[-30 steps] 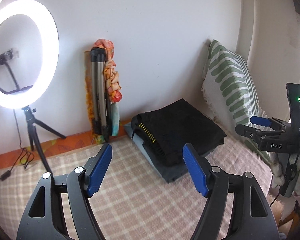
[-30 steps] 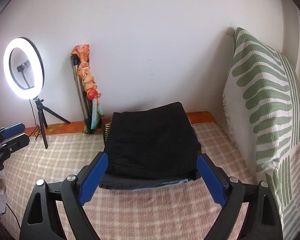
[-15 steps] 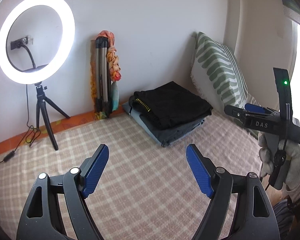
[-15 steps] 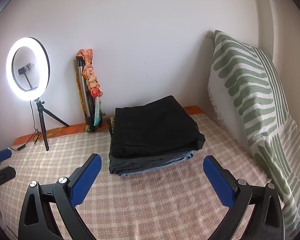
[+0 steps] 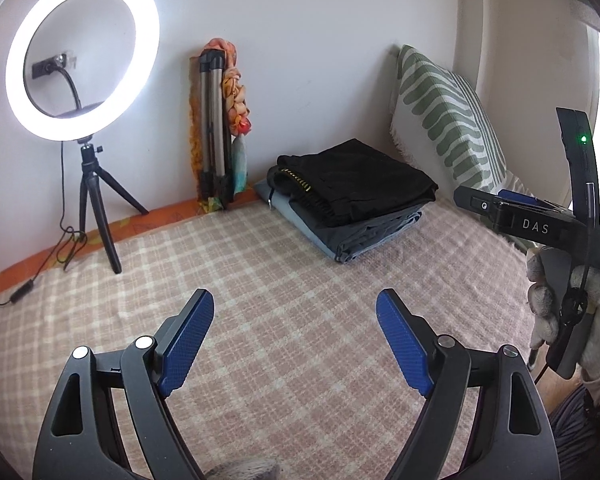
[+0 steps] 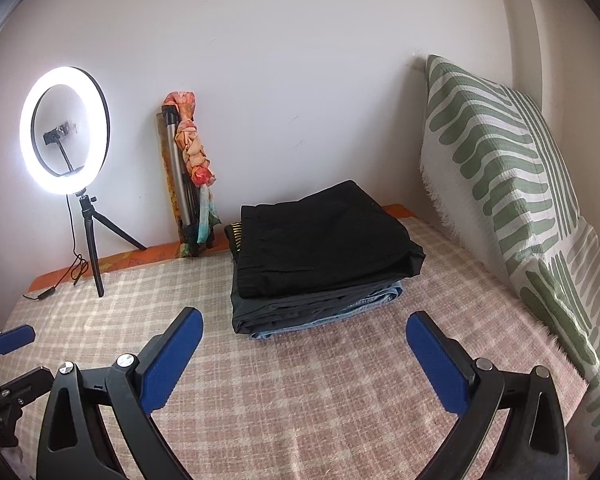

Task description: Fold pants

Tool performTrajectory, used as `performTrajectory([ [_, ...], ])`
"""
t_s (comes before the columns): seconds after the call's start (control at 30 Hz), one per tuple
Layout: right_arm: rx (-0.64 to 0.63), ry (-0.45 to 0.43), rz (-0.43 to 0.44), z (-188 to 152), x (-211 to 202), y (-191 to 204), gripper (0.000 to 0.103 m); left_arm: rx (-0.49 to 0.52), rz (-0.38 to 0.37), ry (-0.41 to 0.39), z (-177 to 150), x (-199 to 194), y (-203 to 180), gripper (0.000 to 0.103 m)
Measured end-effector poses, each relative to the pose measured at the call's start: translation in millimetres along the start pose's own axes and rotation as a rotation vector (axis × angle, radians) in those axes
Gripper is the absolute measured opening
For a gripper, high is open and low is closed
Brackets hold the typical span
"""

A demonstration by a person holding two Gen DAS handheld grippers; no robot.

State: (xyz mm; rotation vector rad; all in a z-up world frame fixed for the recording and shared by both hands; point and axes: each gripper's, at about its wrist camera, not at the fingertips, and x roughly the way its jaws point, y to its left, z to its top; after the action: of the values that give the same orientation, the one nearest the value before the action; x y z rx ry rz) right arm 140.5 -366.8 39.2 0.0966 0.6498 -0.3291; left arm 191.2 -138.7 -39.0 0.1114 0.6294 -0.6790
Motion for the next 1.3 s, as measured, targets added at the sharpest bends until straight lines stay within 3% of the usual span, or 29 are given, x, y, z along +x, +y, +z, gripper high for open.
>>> performTrajectory([
  [0.27, 0.027, 0.015, 0.013, -4.8, 8.3, -3.3, 0.103, 0.022, 0.014, 0.020, -3.0, 3.2, -4.8, 0.089],
  [1.3, 0.010, -0.021, -0.003, 1.2, 3.5, -0.8, 0.103, -0.019, 0.015, 0.016, -2.5, -11.8, 9.6, 0.089],
])
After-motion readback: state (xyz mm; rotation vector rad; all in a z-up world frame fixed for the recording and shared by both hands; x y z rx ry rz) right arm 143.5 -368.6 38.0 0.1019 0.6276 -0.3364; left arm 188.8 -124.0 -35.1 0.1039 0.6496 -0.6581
